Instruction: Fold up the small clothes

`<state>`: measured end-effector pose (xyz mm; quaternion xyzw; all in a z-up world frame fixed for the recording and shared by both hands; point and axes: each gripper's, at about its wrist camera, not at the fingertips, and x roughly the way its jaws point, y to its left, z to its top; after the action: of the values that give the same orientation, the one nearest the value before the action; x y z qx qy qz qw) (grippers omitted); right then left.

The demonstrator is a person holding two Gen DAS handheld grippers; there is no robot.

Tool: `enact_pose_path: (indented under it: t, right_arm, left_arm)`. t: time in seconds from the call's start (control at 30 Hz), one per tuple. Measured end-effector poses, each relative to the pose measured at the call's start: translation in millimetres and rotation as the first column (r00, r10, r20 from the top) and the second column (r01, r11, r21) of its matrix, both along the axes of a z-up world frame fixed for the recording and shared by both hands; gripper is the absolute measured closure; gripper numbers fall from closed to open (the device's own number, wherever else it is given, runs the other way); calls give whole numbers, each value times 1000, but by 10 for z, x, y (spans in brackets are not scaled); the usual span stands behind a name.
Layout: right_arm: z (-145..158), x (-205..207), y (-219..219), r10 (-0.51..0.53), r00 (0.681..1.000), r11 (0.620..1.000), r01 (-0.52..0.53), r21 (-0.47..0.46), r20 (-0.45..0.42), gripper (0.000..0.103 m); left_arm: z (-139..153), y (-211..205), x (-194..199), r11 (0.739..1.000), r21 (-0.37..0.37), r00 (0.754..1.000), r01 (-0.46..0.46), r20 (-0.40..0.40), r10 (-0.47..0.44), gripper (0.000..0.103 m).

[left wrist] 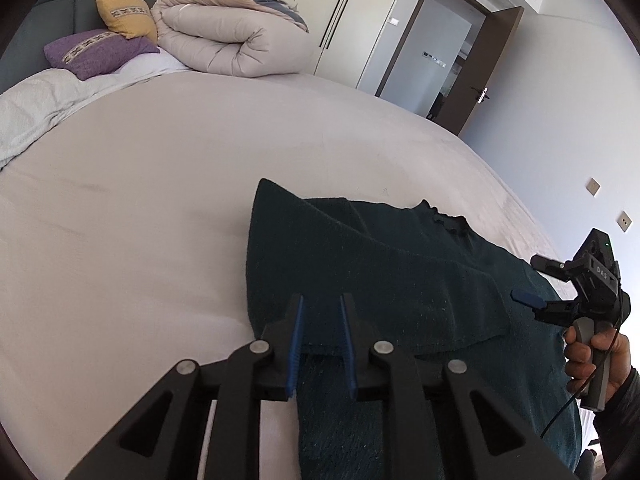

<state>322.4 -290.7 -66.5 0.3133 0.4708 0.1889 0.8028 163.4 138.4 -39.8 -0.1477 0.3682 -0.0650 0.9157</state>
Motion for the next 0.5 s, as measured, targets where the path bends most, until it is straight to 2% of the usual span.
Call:
enact_pose_path:
  t: [0.07,0.17,0.23,0.3,0.37,0.43,0.47,0.5]
  right_arm:
    - [-99,53,8,10,994,1000,-10,-1,-111,21]
    - [-206,88,-4,-23,989,1000,24,4,-145,22]
    - [-256,104,0,-27,987,999,31,27,-157,26]
    - [-274,143,148,17,987,1000,-17,5,-158,43]
    - [-299,192,307,55,983,997,-63,-44,-173,48]
    - [-323,257,426,77,980,994,-90,-60,-183,67]
    - [-339,285,458,73,979,992,-90,-83,-191,83]
    - [-342,299,466,61,979,991,-83,-106,-195,91]
  left_arm:
    - [3,8,-9,1000,-1,1000,-3,4,3,84]
    - [-6,28,-4,1000,-12,1000,-9,0,9,84]
    - [-8,25,-11,1000,-11,1000,-5,-1,5,84]
    - [-11,16,-15,1000,-1,1000,-2,-1,2,84]
    - [-19,25,-16,1000,-3,1000,-8,-4,8,77]
    - [-19,38,-27,1000,-6,1000,-14,-2,14,75]
    - [-19,40,-31,1000,-6,1000,-15,-2,15,75]
    - [-16,43,-34,1000,-5,1000,-16,-1,16,75]
